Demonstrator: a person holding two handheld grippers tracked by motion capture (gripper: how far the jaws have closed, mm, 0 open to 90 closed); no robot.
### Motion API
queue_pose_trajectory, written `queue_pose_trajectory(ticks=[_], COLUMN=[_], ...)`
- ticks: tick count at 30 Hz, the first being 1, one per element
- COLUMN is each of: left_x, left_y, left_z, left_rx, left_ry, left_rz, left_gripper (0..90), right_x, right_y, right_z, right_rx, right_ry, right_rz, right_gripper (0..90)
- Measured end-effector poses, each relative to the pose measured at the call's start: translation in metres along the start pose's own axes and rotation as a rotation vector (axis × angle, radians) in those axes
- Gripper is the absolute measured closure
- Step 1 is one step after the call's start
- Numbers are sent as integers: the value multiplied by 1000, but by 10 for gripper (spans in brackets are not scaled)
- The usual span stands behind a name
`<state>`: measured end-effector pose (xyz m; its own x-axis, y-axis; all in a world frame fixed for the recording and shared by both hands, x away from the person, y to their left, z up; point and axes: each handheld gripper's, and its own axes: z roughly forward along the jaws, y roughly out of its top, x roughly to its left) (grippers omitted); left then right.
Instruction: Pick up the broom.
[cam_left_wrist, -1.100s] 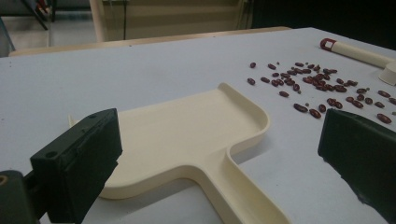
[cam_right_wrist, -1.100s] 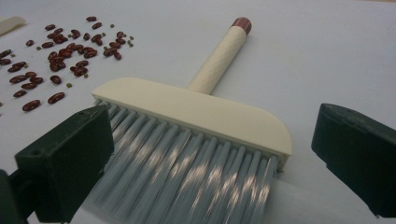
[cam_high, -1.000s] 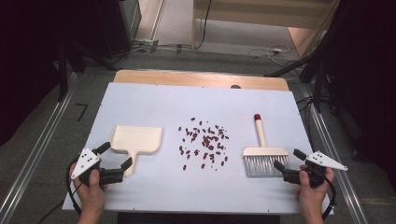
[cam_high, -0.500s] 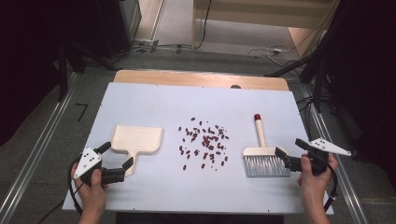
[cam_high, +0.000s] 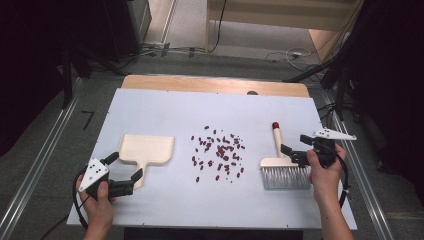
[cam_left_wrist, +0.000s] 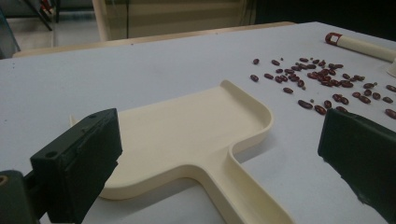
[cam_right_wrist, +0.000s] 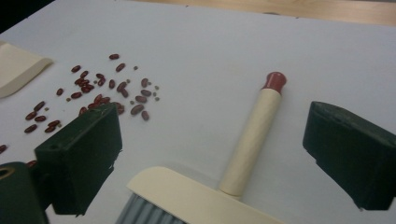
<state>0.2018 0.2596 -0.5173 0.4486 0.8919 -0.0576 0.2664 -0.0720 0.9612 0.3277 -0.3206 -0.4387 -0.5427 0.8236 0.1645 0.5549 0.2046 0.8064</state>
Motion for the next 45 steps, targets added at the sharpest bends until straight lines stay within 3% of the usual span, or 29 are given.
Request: queue_pose_trajectory(ticks=[2, 5, 10, 18, 22, 24, 34, 40, 45], left_x=[0, -1, -1, -1, -1, -1, -1, -1, -1], left_y=[0, 0, 0, 0, 0, 0, 0, 0, 1], left_z=[0, 0, 1, 0, 0, 0, 0, 0, -1], left_rx=[1, 1, 3, 5, 5, 4, 6, 7, 3], left_ry=[1, 1, 5, 3, 3, 3, 4, 5, 18], left_rz=[1, 3, 5, 8, 8, 6, 10, 12, 12], left_gripper=[0, 0, 0, 0, 0, 0, 0, 0, 0], right_x=[2, 5, 8, 3, 4, 3, 0, 6, 8], right_y=[5, 9, 9, 0, -3, -5, -13, -15, -16], right_z=[6, 13, 28, 46, 54, 57, 69, 73, 73], right_rx=[28, 48, 110, 192, 265, 287, 357, 370, 351], right_ry=[-7, -72, -128, -152, -154, -180, -251, -306, -337], right_rz=[7, 17, 15, 74, 103, 111, 126, 90, 108], right_gripper=[71, 215, 321, 490, 502, 525, 563, 600, 680])
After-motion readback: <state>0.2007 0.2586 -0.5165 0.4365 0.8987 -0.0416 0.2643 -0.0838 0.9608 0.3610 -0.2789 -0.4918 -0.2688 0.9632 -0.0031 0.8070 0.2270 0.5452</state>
